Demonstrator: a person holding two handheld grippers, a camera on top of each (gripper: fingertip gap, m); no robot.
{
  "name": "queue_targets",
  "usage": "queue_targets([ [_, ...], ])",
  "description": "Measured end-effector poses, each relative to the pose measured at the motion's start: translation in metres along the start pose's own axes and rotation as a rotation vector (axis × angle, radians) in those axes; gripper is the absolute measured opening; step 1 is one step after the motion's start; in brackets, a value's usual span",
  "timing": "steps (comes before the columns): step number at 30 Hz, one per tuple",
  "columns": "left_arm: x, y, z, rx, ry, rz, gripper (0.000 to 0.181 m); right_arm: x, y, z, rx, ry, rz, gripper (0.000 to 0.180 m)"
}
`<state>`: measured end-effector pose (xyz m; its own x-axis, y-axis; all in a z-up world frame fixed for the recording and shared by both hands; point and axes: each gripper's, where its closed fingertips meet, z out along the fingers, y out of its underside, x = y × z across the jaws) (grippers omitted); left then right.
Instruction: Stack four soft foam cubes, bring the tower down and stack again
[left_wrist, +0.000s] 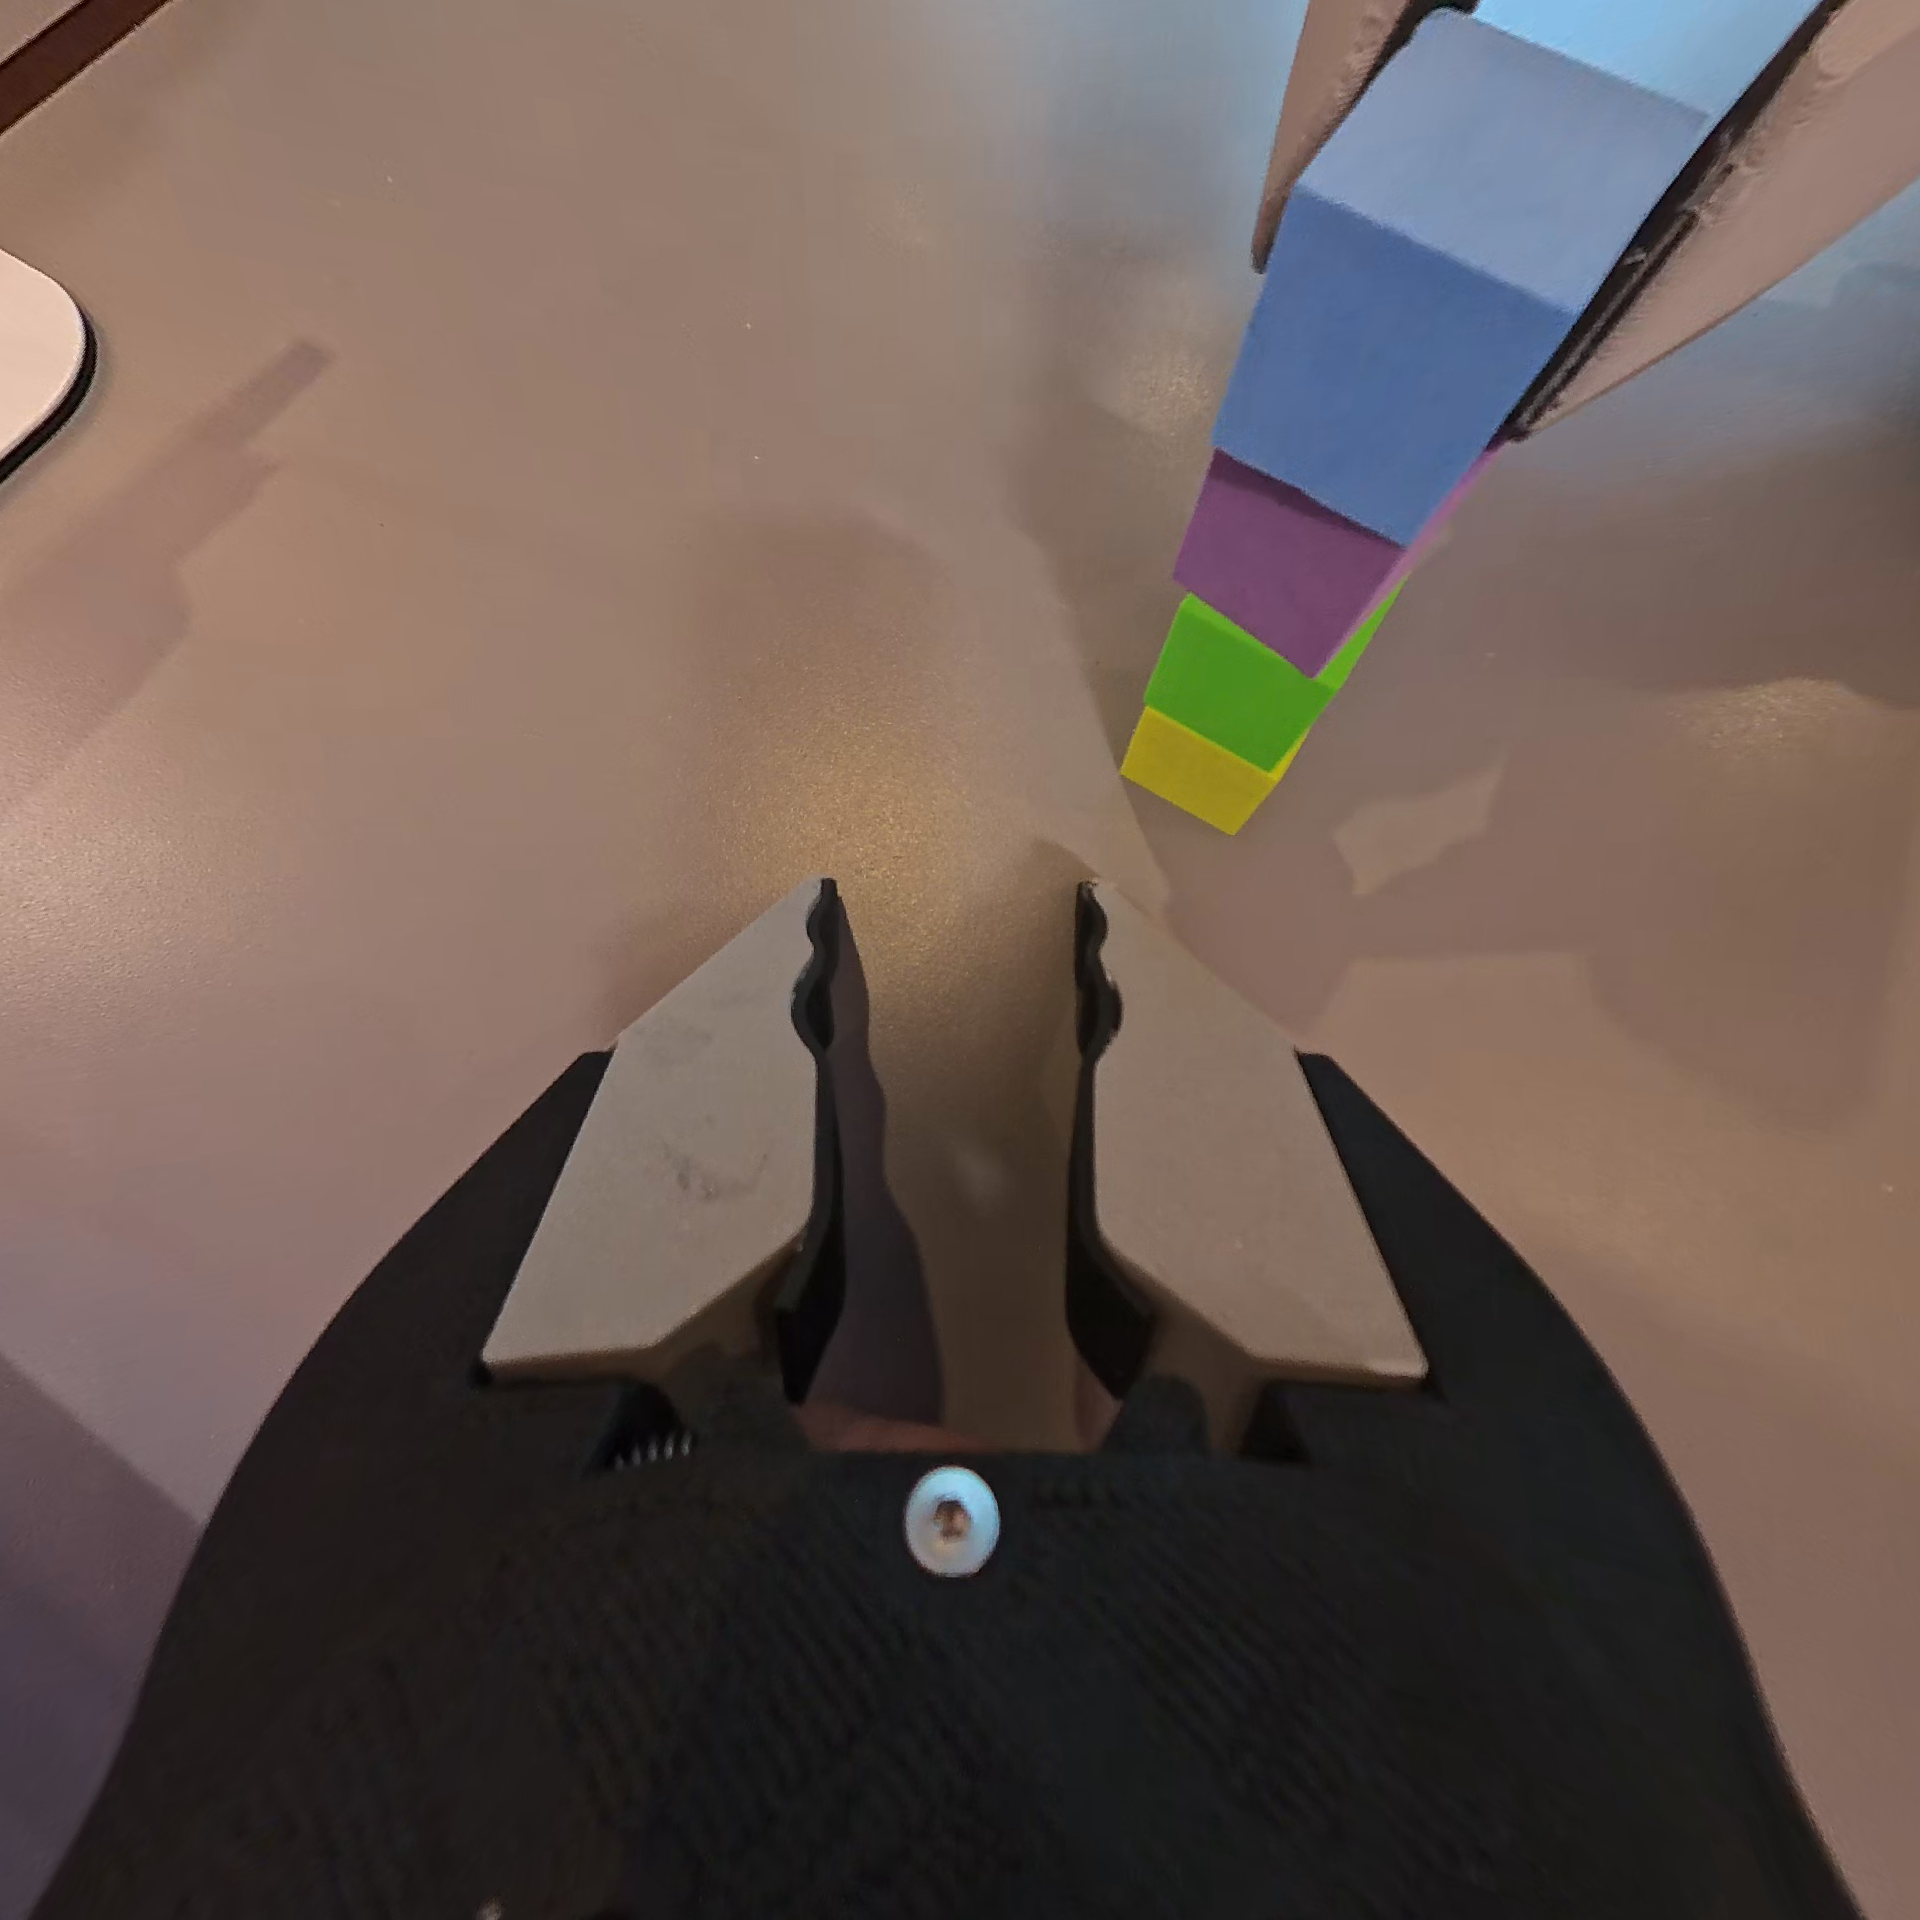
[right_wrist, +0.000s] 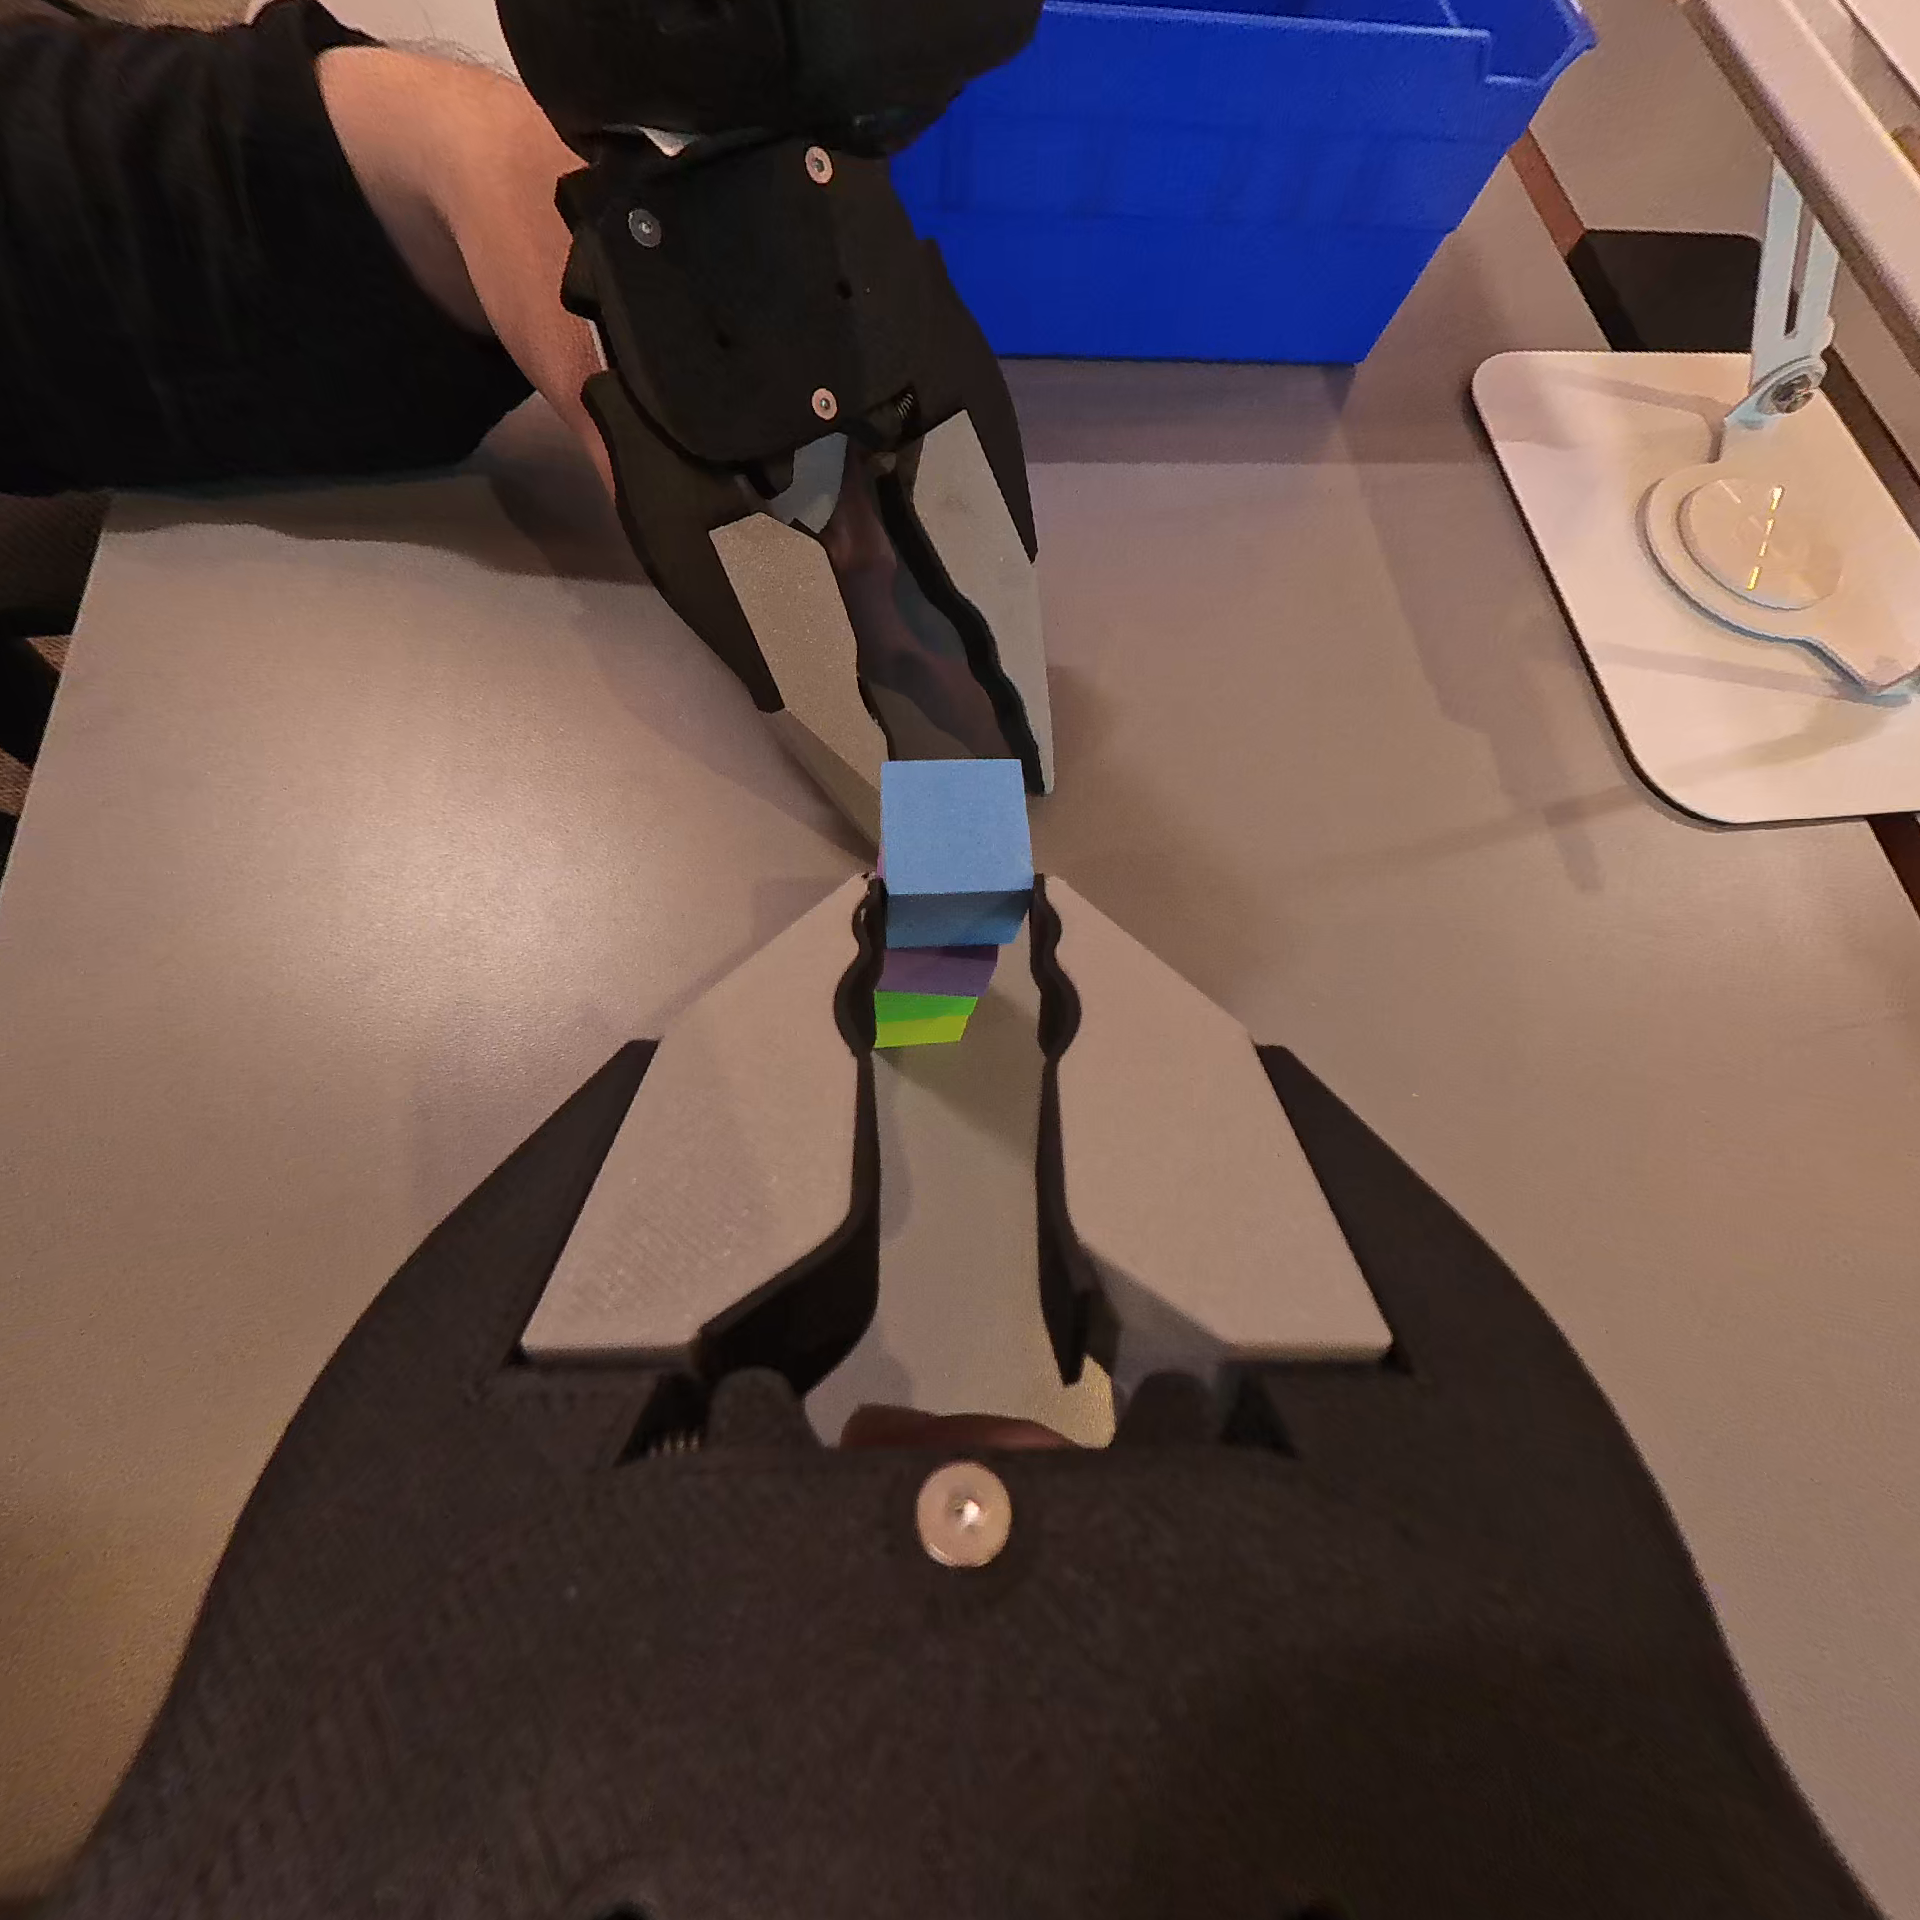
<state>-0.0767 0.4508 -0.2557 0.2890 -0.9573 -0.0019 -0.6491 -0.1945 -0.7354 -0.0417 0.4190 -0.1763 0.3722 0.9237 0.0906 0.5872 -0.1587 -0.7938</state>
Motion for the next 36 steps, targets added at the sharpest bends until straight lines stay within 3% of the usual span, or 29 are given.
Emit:
queue_targets([
  [4,0.0,0.0,0.0,0.0,0.0,0.0,0.044,0.001,0.0,0.0,0.0,0.008,0.0,0.038],
  [9,0.0,0.0,0.0,0.0,0.0,0.0,0.044,0.006,-0.006,-0.01,0.066,0.009,0.029,0.04],
  [16,0.0,0.0,0.0,0.0,0.0,0.0,0.044,0.015,0.028,-0.017,0.03,-0.05,0.106,0.007],
  [23,0.0,0.0,0.0,0.0,-0.001,0.002,0.044,-0.004,0.034,-0.013,0.036,-0.214,0.167,0.021],
  [31,0.0,0.0,0.0,0.0,0.001,0.004,0.043,-0.001,0.052,0.001,-0.051,-0.201,0.185,0.023],
  [36,0.0,0.0,0.0,0.0,0.001,0.004,0.043,0.049,0.073,-0.001,-0.116,0.061,0.273,0.021],
])
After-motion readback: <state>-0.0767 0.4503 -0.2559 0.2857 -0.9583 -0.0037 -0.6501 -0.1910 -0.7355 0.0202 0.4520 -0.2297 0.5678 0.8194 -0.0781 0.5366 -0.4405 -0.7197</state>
